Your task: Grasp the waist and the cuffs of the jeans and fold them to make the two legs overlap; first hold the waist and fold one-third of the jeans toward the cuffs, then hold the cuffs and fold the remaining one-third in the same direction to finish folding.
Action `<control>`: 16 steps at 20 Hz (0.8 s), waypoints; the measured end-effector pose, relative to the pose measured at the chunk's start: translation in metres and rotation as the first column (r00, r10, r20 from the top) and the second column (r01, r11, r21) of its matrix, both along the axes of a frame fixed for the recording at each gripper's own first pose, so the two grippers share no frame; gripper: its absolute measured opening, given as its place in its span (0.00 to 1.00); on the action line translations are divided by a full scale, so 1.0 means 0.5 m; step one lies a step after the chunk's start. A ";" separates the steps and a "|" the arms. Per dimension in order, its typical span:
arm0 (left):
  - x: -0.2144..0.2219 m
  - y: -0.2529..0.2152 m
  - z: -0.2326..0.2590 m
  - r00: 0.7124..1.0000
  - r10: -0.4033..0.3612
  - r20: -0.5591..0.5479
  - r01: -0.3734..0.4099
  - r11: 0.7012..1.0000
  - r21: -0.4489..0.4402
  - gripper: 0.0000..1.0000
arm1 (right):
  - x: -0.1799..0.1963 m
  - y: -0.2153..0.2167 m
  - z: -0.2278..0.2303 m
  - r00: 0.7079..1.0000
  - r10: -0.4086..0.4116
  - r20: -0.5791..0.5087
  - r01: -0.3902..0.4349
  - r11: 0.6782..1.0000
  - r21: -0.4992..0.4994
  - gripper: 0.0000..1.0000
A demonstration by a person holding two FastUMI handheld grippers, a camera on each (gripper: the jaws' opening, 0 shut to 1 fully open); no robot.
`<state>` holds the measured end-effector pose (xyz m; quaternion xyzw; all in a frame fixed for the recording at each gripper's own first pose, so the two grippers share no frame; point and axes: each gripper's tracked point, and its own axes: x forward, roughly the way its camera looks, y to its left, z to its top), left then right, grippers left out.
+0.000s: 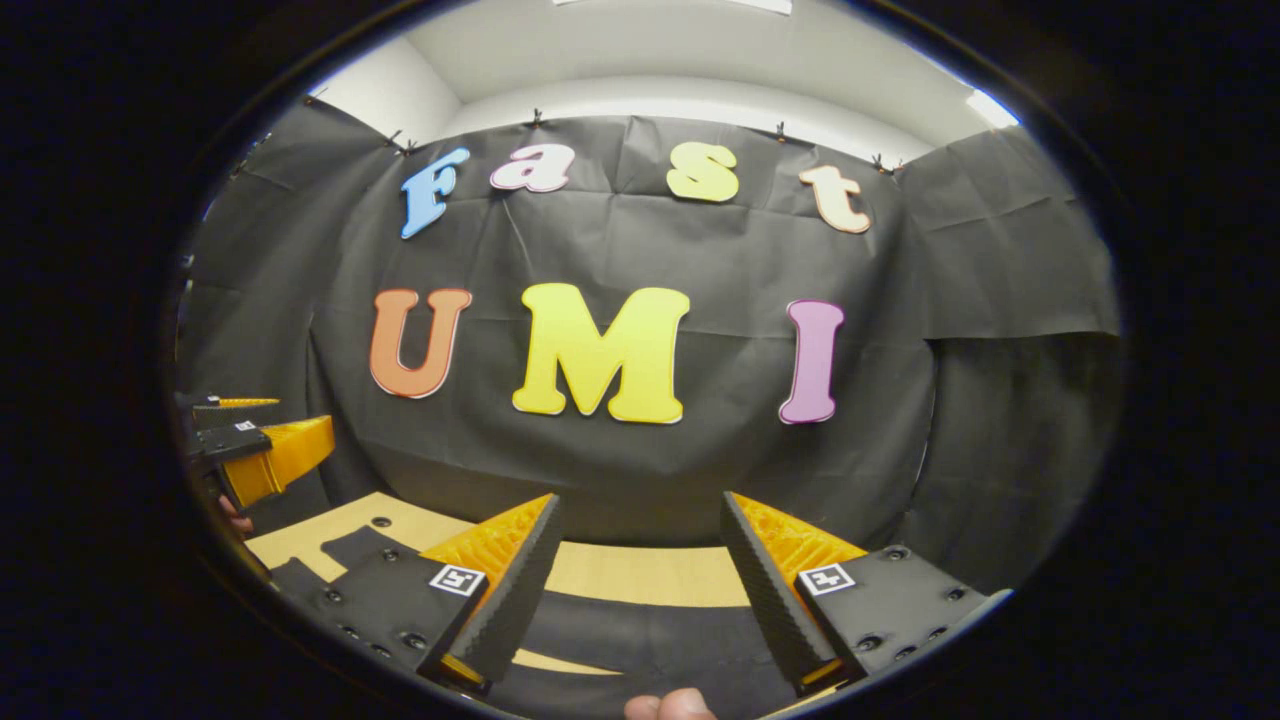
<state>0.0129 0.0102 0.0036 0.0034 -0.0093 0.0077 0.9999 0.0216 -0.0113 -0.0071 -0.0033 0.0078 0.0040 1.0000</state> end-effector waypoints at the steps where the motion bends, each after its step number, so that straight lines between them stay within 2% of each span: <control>1: 0.002 0.000 -0.005 1.000 -0.002 -0.009 0.002 1.000 0.001 1.00 | 0.001 -0.007 -0.003 1.000 -0.006 -0.002 0.006 1.000 0.001 0.96; 6: 0.021 0.043 -0.053 0.997 0.020 -0.073 -0.023 0.999 -0.047 1.00 | 0.010 -0.073 -0.054 0.997 -0.015 -0.077 0.017 1.000 0.026 0.97; 10: 0.008 0.170 -0.140 0.973 0.137 -0.188 -0.161 0.980 -0.119 1.00 | 0.014 -0.185 -0.120 0.983 -0.072 -0.170 0.075 0.997 0.011 0.96; 13: -0.041 0.271 -0.229 0.924 0.204 -0.323 -0.270 0.947 -0.174 1.00 | -0.009 -0.258 -0.176 0.964 -0.084 -0.251 0.088 0.996 0.003 0.96; 16: -0.114 0.346 -0.340 0.845 0.225 -0.484 -0.374 0.897 -0.235 0.98 | -0.045 -0.324 -0.273 0.911 -0.094 -0.402 0.140 0.986 0.088 0.98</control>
